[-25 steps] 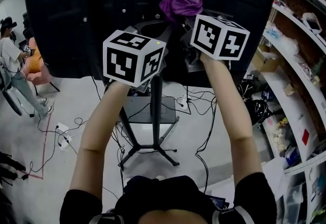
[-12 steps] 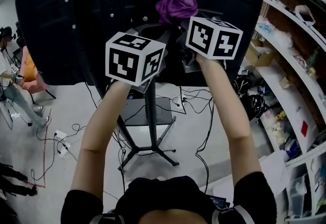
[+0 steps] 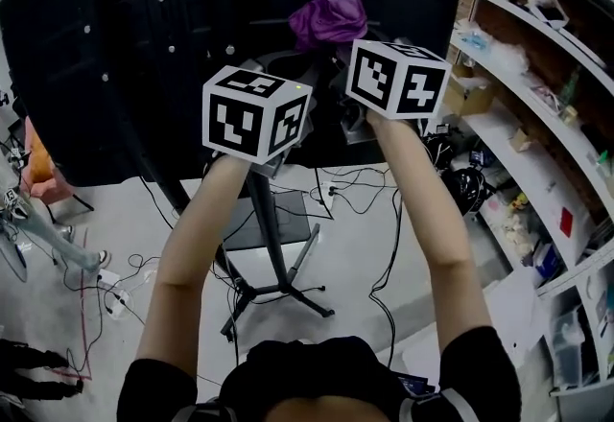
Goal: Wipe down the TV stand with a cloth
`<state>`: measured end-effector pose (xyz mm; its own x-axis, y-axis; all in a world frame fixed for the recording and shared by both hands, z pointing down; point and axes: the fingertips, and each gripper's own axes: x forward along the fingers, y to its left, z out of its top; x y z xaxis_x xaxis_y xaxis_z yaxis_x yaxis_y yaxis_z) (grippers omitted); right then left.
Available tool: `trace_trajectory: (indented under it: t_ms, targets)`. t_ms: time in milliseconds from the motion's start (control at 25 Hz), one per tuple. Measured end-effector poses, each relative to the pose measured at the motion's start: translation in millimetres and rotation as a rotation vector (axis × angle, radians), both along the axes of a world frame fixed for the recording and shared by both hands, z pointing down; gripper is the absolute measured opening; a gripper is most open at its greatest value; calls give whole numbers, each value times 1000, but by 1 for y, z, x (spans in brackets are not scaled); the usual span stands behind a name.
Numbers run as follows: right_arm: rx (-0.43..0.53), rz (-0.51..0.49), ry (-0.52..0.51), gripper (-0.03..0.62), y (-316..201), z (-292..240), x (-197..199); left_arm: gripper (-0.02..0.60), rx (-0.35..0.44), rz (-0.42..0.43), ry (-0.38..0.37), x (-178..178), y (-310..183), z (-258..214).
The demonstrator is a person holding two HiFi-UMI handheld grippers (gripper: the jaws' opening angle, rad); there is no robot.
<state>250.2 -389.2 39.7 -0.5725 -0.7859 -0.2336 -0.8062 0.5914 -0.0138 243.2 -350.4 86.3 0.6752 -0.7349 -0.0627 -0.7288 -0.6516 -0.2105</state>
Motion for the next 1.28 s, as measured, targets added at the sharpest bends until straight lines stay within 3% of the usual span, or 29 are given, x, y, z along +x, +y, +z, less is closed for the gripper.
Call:
trace_trajectory:
  t_ms: [880, 1120, 1280]
  targets:
    - [-9, 225, 3, 64, -6, 4, 111, 6, -32, 169, -6, 98, -12, 6]
    - [-5, 274, -16, 64, 1, 6, 137, 6, -58, 187, -4, 112, -12, 11]
    - [15, 243, -15, 64, 13, 5, 123, 6, -60, 203, 12, 99, -5, 11]
